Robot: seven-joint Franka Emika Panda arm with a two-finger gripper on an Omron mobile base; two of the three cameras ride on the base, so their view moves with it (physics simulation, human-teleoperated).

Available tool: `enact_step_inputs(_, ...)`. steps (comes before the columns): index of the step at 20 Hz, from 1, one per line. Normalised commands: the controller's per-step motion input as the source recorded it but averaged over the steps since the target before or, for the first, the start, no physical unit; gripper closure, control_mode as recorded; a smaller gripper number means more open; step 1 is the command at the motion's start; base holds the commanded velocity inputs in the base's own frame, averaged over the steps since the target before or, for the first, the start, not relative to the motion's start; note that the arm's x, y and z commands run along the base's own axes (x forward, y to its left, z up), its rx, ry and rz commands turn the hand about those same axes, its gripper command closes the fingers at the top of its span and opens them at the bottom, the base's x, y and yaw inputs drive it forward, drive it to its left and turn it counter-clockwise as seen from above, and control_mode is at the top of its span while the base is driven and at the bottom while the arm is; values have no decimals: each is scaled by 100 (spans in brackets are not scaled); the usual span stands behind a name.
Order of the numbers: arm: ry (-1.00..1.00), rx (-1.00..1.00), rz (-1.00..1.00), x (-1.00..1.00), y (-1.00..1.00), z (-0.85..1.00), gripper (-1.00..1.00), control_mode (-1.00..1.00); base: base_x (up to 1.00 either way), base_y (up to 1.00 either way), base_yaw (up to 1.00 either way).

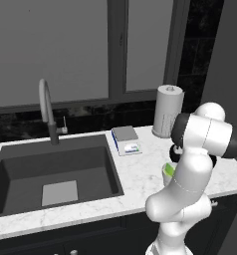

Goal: Grab a lemon wedge from the fridge and one ice cube from the ice bowl, and put them in the glass of lemonade.

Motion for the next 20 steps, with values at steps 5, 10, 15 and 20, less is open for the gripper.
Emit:
enact_step_inputs(5,-1,0,0,0,0,-3,-100,-100,0,0,0)
enact_step_inputs(10,-9,0,0,0,0,-32,-100,-100,0,0,0)
enact_step_inputs(15,-1,0,0,-16,0,0,-100,-100,0,0,0)
enact_step_inputs(20,0,0,0,-3,0,0,-100,-100,0,0,0)
